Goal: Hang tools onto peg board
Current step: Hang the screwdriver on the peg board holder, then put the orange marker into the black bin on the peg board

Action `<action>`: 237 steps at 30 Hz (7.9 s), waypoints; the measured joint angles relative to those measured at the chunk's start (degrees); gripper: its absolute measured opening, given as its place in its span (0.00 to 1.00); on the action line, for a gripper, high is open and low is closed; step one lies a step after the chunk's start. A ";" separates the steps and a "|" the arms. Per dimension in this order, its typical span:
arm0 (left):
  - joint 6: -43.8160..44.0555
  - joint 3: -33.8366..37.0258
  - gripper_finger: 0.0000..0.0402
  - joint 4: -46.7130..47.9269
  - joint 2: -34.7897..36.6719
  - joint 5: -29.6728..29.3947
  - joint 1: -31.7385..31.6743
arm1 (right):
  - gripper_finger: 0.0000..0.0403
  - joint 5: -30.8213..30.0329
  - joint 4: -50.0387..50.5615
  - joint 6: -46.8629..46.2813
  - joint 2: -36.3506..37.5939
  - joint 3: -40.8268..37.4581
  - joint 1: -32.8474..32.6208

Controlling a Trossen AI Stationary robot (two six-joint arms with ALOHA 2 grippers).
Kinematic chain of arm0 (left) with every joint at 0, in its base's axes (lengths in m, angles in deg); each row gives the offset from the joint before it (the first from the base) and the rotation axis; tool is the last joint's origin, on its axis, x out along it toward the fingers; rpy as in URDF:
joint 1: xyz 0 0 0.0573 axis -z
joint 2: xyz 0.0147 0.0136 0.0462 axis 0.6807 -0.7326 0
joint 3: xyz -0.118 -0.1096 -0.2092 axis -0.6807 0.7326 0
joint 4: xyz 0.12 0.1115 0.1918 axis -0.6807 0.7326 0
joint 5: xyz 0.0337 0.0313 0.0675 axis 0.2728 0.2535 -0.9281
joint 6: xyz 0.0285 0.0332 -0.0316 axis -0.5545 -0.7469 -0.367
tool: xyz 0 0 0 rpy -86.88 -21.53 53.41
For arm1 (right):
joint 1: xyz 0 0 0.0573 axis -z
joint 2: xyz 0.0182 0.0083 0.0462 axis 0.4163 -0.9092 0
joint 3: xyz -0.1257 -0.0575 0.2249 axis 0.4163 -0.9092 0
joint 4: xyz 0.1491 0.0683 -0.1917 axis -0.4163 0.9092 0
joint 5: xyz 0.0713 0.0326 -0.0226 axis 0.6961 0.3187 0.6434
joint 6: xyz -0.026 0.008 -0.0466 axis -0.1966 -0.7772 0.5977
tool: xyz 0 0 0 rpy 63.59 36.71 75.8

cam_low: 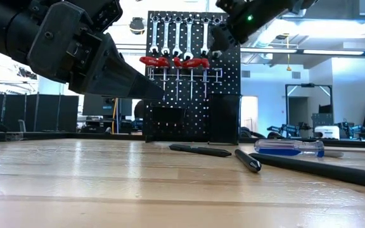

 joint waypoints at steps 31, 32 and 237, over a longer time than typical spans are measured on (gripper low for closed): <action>1.45 0.00 0.37 0.70 0.00 0.31 0.29 | 0.34 25.42 34.01 -38.03 0.50 -3.44 -24.37; 1.39 0.00 0.37 0.70 0.00 0.31 0.13 | 0.40 26.81 34.22 -38.85 -0.57 -3.52 -24.60; -12.79 0.01 0.37 -11.66 0.02 5.24 -1.59 | 0.08 42.42 -57.43 -30.02 9.32 -52.42 -12.60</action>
